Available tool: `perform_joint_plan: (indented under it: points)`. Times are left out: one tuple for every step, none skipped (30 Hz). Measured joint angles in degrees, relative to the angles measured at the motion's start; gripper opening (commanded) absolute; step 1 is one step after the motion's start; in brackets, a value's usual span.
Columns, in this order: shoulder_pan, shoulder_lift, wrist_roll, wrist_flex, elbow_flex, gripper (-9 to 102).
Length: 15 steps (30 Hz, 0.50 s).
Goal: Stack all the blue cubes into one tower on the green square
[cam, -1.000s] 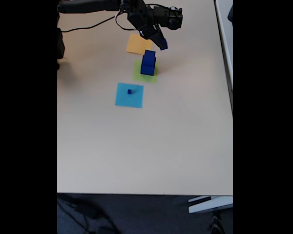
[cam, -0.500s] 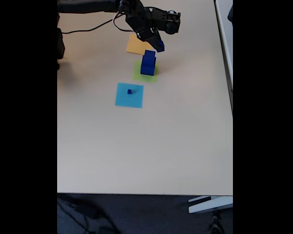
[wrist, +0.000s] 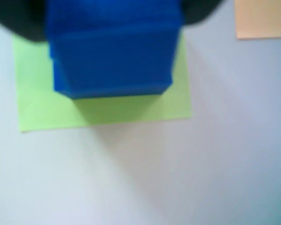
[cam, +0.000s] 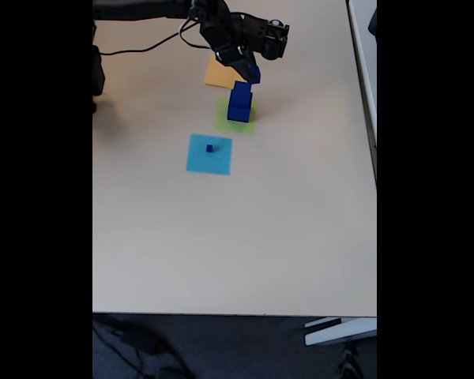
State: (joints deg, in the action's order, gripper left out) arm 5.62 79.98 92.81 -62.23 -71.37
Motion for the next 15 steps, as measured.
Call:
perform_joint_plan:
  points:
    - [0.0,0.0,0.0,-0.3,0.0,0]
    - [0.0,0.0,0.2,-0.9,0.0,0]
    - [0.0,0.0,0.2,-1.3,0.0,0]
    - [0.0,0.0,0.4,-1.6,0.0,0]
    - [0.0,0.0,0.4,-1.8,-0.4,0]
    - [0.0,0.0,0.4,-1.9,-0.8,0]
    - [0.0,0.0,0.4,-1.9,-1.2,0]
    - [0.0,0.0,0.4,-1.9,-1.6,0]
    - [0.0,0.0,0.4,-1.9,-1.9,0]
    - [0.0,0.0,0.3,-2.0,-2.2,0]
    - [0.0,0.0,-0.1,-2.0,-2.2,0]
    - [0.0,0.0,-0.2,-2.0,-2.4,0]
    - [0.0,0.0,-0.4,-2.1,-2.5,0]
    - [0.0,0.0,-0.5,-2.1,-2.5,0]
    - [0.0,0.0,-0.5,-2.1,-2.5,0]
